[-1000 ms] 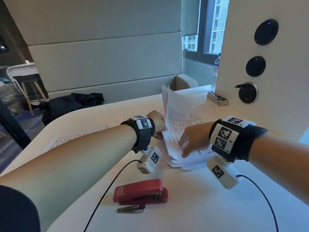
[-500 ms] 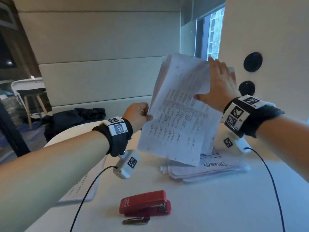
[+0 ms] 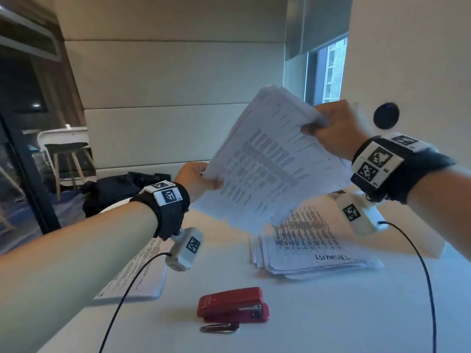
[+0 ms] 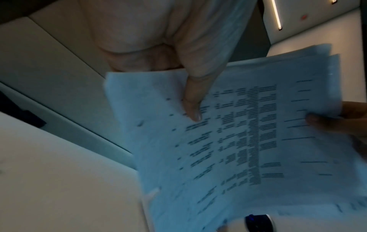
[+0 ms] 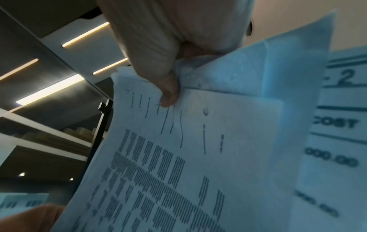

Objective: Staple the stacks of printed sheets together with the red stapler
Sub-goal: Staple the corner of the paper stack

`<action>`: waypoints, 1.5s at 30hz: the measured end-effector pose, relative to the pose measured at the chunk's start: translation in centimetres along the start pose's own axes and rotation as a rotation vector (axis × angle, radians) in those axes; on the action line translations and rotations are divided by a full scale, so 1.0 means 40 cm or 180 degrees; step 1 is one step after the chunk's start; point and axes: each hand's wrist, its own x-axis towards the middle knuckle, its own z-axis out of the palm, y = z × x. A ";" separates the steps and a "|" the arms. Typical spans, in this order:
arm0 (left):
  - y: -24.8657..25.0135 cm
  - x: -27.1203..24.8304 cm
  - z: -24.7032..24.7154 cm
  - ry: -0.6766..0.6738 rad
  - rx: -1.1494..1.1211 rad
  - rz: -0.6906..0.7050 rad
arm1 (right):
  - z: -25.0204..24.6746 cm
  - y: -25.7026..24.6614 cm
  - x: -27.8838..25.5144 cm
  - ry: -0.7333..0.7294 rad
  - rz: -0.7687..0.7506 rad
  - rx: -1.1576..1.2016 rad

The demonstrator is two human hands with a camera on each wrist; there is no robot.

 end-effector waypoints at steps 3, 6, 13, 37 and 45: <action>0.001 -0.015 -0.049 -0.0083 0.0286 -0.0236 | -0.036 -0.047 -0.028 0.0181 0.0017 0.0227; 0.004 -0.014 -0.146 0.0270 0.0322 -0.0185 | -0.041 -0.076 -0.054 0.0322 0.0360 0.0721; 0.018 -0.088 -0.354 0.0592 0.1801 -0.0242 | 0.071 -0.143 -0.185 -0.1551 0.1875 0.2084; -0.346 -0.362 -0.330 -0.0945 0.2799 -0.1560 | 0.262 -0.172 -0.482 -0.3836 -0.0723 -0.1059; -0.210 -0.384 -0.236 -0.1208 0.3666 -0.0595 | 0.242 -0.119 -0.432 -0.3204 -0.0261 -0.1719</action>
